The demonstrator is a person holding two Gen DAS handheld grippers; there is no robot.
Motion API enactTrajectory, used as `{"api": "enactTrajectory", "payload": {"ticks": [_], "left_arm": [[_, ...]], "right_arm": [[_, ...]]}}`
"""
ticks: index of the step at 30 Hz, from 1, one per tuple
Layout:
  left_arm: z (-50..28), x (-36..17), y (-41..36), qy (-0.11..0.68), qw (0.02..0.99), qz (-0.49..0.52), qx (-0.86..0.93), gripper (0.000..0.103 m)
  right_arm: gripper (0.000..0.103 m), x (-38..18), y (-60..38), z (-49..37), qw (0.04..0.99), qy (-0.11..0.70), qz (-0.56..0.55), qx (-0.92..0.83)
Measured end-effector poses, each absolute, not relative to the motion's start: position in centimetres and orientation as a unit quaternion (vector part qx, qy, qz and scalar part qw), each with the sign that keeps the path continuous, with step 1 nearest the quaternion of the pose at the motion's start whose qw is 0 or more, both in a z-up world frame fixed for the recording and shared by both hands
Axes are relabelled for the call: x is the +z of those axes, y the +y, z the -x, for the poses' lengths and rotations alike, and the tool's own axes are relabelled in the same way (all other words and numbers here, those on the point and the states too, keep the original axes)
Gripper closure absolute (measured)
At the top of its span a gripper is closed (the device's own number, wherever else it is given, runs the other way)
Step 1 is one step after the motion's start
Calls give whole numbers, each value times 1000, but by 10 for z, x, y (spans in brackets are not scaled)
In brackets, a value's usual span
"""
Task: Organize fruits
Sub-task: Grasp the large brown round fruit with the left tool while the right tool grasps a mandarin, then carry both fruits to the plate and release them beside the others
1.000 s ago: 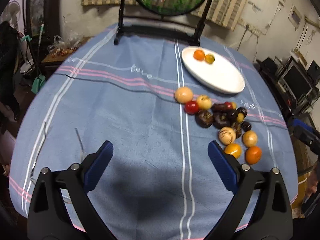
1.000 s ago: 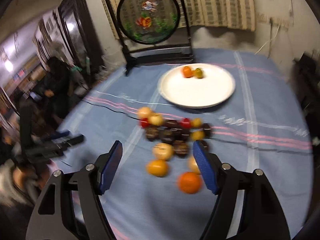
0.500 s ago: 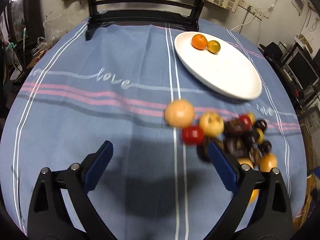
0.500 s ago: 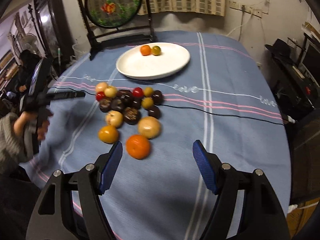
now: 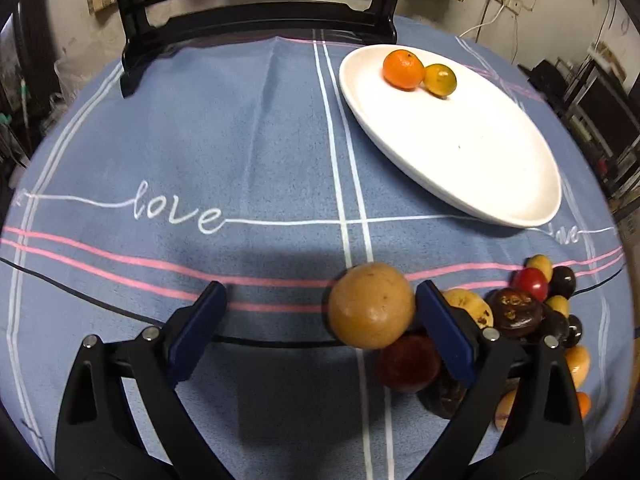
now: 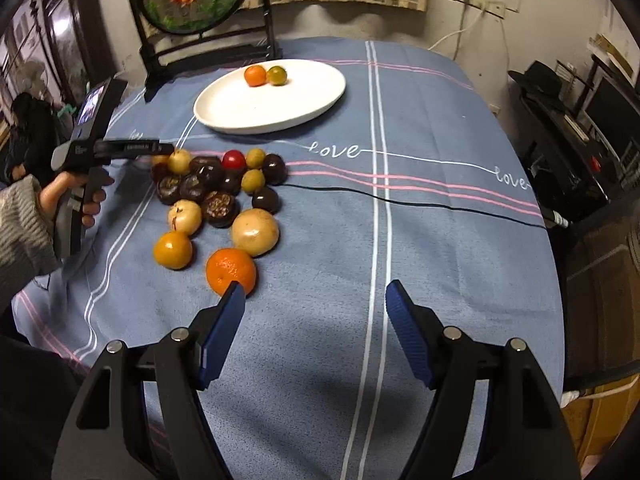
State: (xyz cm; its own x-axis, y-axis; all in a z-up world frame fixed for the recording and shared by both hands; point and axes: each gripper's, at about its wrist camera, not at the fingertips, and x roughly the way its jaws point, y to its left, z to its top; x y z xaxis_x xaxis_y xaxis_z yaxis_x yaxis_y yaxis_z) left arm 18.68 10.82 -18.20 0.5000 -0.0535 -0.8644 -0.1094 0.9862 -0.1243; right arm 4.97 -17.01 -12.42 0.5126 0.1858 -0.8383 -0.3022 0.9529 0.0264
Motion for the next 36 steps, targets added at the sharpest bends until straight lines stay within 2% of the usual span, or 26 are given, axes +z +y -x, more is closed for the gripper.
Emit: {"api": "enactTrajectory", "payload": {"ticks": [3,5,7,18,30,36], "left_arm": [[-184,-180,106,493,867,74,-5,19],[-185,-178,102,494,866,75,-26,41],[-190,-182,91,507,857,75,-52,57],[-182,-185,87,493,868,56,-33,57],[-75,-149,115,477,873,102,-4,58],[-35,-141,112,482,869,111,11,58]], "right_arm": [[30,-126,-170,-51,866,476,62,142],[30,-128,-172,-53,864,481,58,141],[30,-129,-173,-55,863,482,55,140],[30,-130,-179,-55,865,480,41,140],[30,-166,-131,-79,822,505,42,260],[43,-188,-113,-89,810,517,30,275]]}}
